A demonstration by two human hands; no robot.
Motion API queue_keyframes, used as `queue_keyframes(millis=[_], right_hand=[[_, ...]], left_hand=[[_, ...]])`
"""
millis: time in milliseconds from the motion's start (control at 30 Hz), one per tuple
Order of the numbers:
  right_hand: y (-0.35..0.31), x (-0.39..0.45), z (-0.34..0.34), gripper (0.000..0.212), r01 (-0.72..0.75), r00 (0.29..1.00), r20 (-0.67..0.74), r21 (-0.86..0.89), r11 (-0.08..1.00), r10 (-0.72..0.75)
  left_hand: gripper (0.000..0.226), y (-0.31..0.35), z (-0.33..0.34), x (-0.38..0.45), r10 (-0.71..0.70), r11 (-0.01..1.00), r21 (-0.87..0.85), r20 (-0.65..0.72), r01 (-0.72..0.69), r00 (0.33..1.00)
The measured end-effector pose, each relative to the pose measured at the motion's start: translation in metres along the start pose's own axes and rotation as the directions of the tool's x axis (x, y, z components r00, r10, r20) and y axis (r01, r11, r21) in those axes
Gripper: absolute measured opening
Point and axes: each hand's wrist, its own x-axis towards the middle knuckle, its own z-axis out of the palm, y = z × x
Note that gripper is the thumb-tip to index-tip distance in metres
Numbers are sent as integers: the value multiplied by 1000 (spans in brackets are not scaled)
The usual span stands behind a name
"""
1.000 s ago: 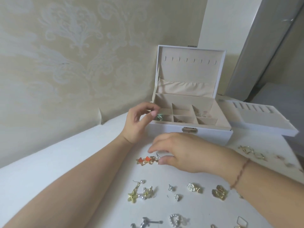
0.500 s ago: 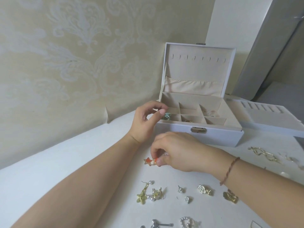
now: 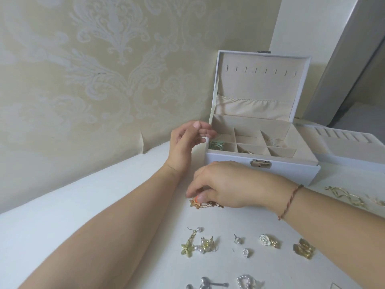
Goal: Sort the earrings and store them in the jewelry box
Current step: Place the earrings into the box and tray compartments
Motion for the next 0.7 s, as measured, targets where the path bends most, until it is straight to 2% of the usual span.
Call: queue_keyframes(millis=[133,233,333,467,700], right_hand=[[-1,-4,3,28,4,999,-42,-13,1000,-5],[-3,-4,6,23,10,997,-74,-1,1000,-10],[-4,-3,6,14,18,999,-37,66,998,-16],[-7,-4,5,14,28,999,18,81,996,-29],[-8,-6,4,29,62,998,1,71,996,-63]], left_hand=[[39,0,0,0,7,999,40,6,-7,1000],[40,0,0,-1,9,998,58,7,-9,1000],[41,-1,1,-1,5,997,76,7,-5,1000],[39,0,1,-1,8,996,87,12,-9,1000],[39,-1,1,-1,7,996,88,11,-8,1000]])
